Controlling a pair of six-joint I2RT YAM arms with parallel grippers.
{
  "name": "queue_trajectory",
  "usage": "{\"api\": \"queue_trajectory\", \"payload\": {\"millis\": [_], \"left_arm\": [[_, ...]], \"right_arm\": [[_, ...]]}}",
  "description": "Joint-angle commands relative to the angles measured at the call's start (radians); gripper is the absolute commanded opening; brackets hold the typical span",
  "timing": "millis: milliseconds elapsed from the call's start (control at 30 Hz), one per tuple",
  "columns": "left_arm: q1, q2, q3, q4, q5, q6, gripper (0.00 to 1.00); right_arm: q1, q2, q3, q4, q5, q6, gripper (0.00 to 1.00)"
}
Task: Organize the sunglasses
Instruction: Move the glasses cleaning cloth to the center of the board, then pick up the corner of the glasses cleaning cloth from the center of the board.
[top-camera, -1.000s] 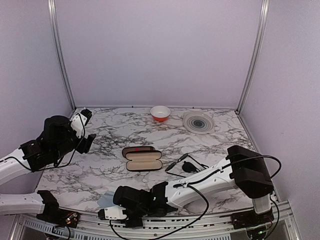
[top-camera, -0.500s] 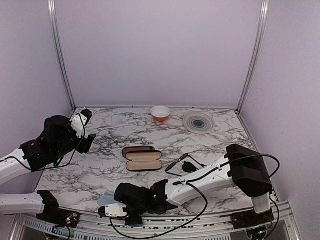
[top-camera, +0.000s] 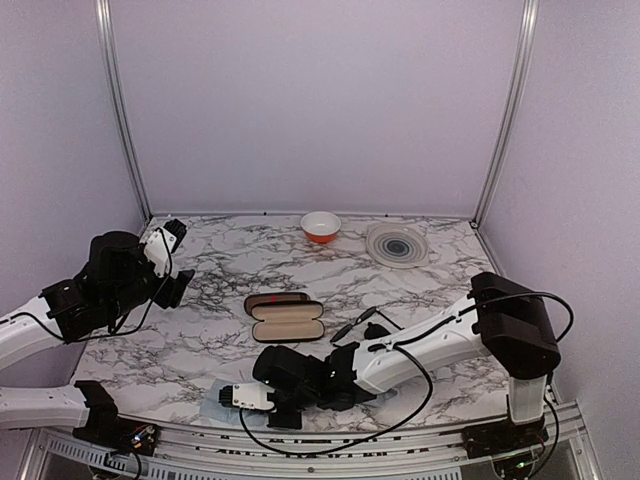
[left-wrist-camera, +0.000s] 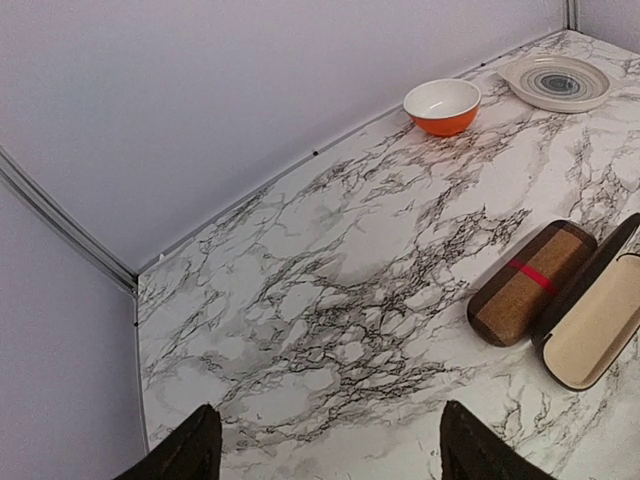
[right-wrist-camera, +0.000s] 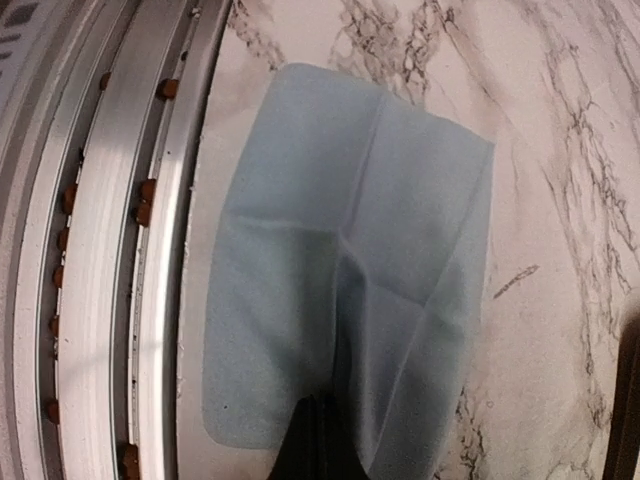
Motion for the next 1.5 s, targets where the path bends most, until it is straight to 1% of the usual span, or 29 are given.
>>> {"api": "queue_trajectory", "payload": {"millis": [0, 267, 400, 567, 667, 700, 833, 1000, 1167, 1300, 1467], "left_arm": [[0.007, 0.004, 0.000, 0.017, 0.060, -0.012, 0.75], [0.006, 0.021, 0.005, 0.017, 0.127, -0.019, 0.73], [0.005, 0.024, 0.004, 0.016, 0.218, -0.028, 0.73], [0.005, 0.035, 0.008, 0.017, 0.242, -0.034, 0.72], [0.004, 0.038, 0.009, 0.016, 0.244, -0.035, 0.72], [0.004, 0.040, 0.010, 0.016, 0.244, -0.034, 0.72], [0.004, 0.038, 0.010, 0.017, 0.241, -0.034, 0.72], [0.004, 0.031, 0.006, 0.016, 0.236, -0.033, 0.72], [0.004, 0.028, 0.006, 0.015, 0.233, -0.032, 0.72], [0.004, 0.022, 0.005, 0.014, 0.229, -0.030, 0.72], [0.004, 0.021, 0.005, 0.013, 0.230, -0.031, 0.72]], "right_arm": [[-0.026, -0.046, -0.053, -0.028, 0.057, 0.010, 0.00], [-0.040, -0.115, -0.149, -0.017, 0.074, 0.016, 0.00], [-0.063, -0.159, -0.217, -0.022, 0.096, 0.018, 0.00], [-0.078, -0.238, -0.287, -0.006, 0.083, 0.029, 0.00], [-0.073, -0.254, -0.266, 0.010, 0.018, 0.024, 0.17], [-0.062, -0.249, -0.253, 0.014, 0.012, 0.015, 0.19], [-0.026, -0.191, -0.177, 0.002, 0.006, -0.022, 0.24], [0.003, -0.120, -0.105, -0.004, -0.010, -0.059, 0.27], [0.008, -0.075, -0.065, -0.021, -0.030, -0.076, 0.28], [0.007, -0.041, -0.039, -0.035, -0.039, -0.074, 0.28], [-0.016, -0.022, -0.036, -0.054, -0.007, -0.067, 0.24]]}}
